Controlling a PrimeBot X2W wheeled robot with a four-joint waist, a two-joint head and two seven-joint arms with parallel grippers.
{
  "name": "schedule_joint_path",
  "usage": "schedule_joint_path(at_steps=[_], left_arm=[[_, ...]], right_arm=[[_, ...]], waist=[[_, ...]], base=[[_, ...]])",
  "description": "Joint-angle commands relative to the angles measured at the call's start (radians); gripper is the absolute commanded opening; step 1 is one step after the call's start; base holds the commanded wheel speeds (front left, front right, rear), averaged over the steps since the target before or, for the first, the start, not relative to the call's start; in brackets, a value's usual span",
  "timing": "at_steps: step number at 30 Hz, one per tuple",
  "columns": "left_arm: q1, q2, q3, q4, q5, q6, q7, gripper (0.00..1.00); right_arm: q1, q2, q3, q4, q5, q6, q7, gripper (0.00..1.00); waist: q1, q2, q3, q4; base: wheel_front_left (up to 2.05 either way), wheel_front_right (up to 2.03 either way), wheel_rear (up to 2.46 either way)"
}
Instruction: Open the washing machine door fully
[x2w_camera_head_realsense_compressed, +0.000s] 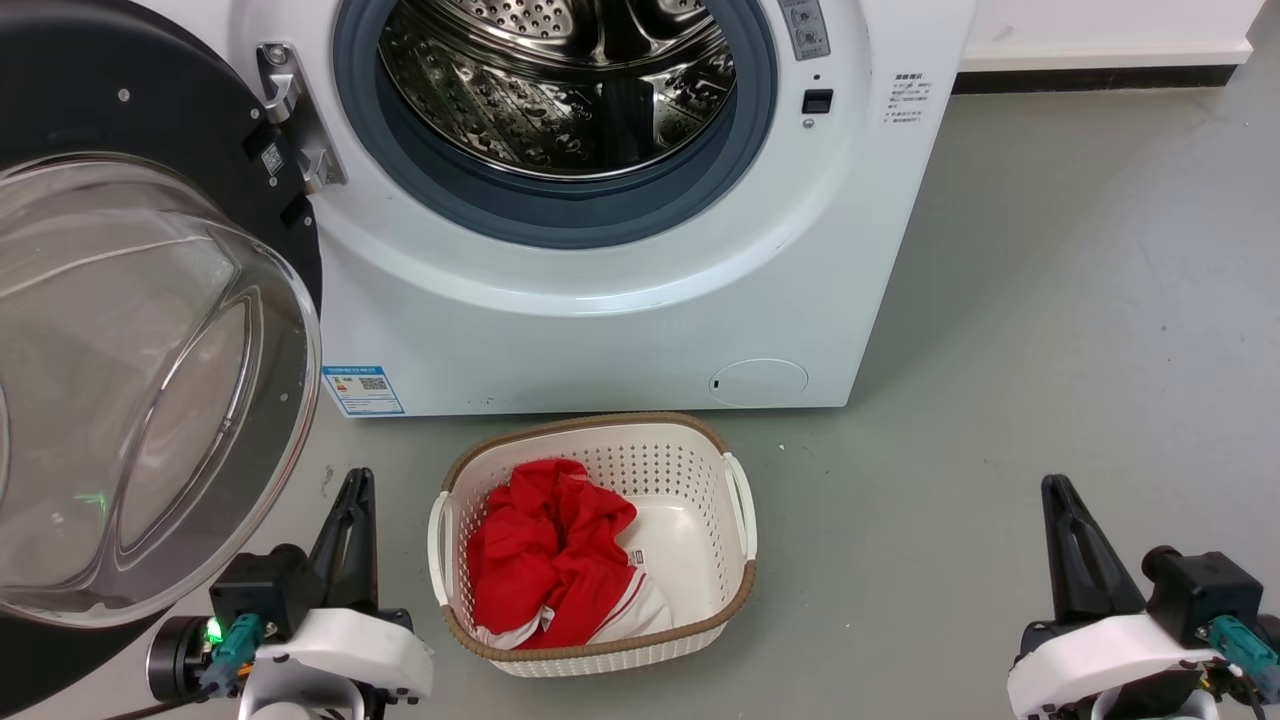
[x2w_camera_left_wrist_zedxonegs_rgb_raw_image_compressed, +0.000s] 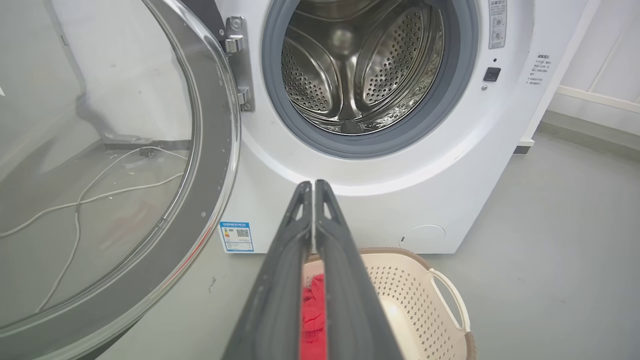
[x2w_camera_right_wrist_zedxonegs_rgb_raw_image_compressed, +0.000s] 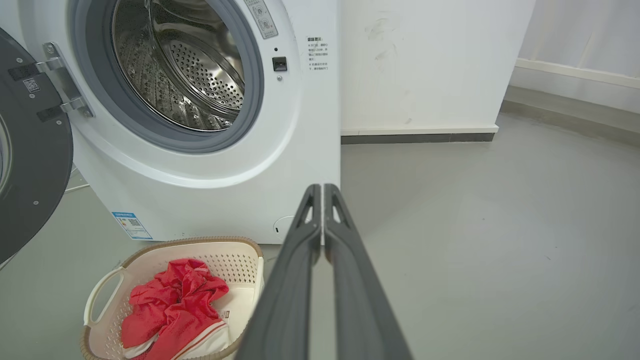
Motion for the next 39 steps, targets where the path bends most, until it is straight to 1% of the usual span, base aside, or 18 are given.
schedule_joint_path(at_steps=[1,19,20,39], left_arm=[[-0.016,0.001,0.012,0.001,-0.040,-0.002,0.016,0.00],[-0.015,-0.013,0.032,-0.001,-0.378,-0.020,0.095,0.00],[-0.015,-0.013,0.032,-0.001,-0.378,-0.020,0.095,0.00],[-0.019,-0.026,0.054,0.002,-0.665,-0.037,0.166,0.00]], right_arm=[[-0.012,0.000,-0.004,-0.001,0.045,0.000,0.010,0.00],[-0.035,0.000,-0.015,0.025,0.401,0.000,0.077,0.00],[-0.035,0.000,-0.015,0.025,0.401,0.000,0.077,0.00],[-0.055,0.000,-0.026,0.050,0.703,0.000,0.135,0.00]], waist=[[0.0000,-0.0001,-0.001,0.000],[0.0000,-0.0001,-0.010,0.000],[0.0000,-0.0001,-0.010,0.000],[0.0000,-0.0001,-0.019,0.000]], base=[[0.00,0.00,0.00],[0.00,0.00,0.00],[0.00,0.00,0.00],[0.00,0.00,0.00]])
